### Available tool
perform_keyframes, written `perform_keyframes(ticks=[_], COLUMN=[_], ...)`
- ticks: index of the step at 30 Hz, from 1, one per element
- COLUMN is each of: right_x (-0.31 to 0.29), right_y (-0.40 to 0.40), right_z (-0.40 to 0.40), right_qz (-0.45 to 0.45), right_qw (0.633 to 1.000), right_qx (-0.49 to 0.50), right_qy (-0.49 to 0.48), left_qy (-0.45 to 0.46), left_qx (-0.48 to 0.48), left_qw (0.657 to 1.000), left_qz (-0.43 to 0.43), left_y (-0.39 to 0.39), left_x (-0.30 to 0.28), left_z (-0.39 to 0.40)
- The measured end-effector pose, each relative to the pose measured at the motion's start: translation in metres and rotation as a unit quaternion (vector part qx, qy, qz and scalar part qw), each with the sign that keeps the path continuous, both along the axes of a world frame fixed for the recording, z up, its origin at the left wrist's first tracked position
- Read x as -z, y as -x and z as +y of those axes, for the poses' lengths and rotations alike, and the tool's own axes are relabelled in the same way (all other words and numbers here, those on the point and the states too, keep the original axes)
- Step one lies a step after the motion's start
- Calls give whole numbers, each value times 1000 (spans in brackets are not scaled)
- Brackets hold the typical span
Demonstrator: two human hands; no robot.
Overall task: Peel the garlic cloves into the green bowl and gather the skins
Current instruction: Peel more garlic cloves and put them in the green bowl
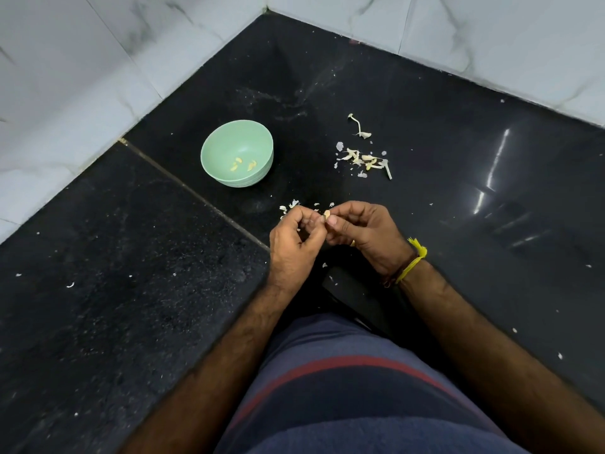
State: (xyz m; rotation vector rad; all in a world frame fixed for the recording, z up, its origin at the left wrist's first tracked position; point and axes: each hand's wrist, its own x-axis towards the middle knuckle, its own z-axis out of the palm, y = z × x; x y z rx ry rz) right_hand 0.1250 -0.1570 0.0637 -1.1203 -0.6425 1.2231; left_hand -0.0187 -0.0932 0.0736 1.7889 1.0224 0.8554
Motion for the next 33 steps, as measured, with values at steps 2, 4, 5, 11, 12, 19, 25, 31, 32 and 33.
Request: perform_keyframes(ticks=[2,4,5,11,12,19,25,31,32,33], right_x=[3,5,5,1,1,4,2,-3,-3,-2], right_y=[1,2,2,3,4,10,13,14,15,15], right_z=[1,2,2,1,1,1,-2,-4,-4,-5], right_qz=[3,24,38,68,65,44,1,-74,-83,-95], right_qw=[1000,1000,999,997,997,995,993,990,990,989], right_qx=[14,14,14,29,31,86,119,118,117,117], right_qy=[-6,-5,-1,-4,-4,-10,-5,0,1,2], left_qy=[4,5,4,4,16,-13,-57,-101,-108,-112], left_qx=[5,4,1,-15,-14,-8,24,58,63,67], left_qw=[1000,1000,1000,1000,1000,999,998,993,992,991], left_qz=[0,-4,-9,-14,-23,-34,-9,1,5,9], left_y=[-1,-2,-2,-2,-3,-6,-3,4,5,5], left_x=[-1,-1,-2,-5,-4,-6,-5,2,4,5], left_z=[1,1,1,9,10,10,11,15,15,15])
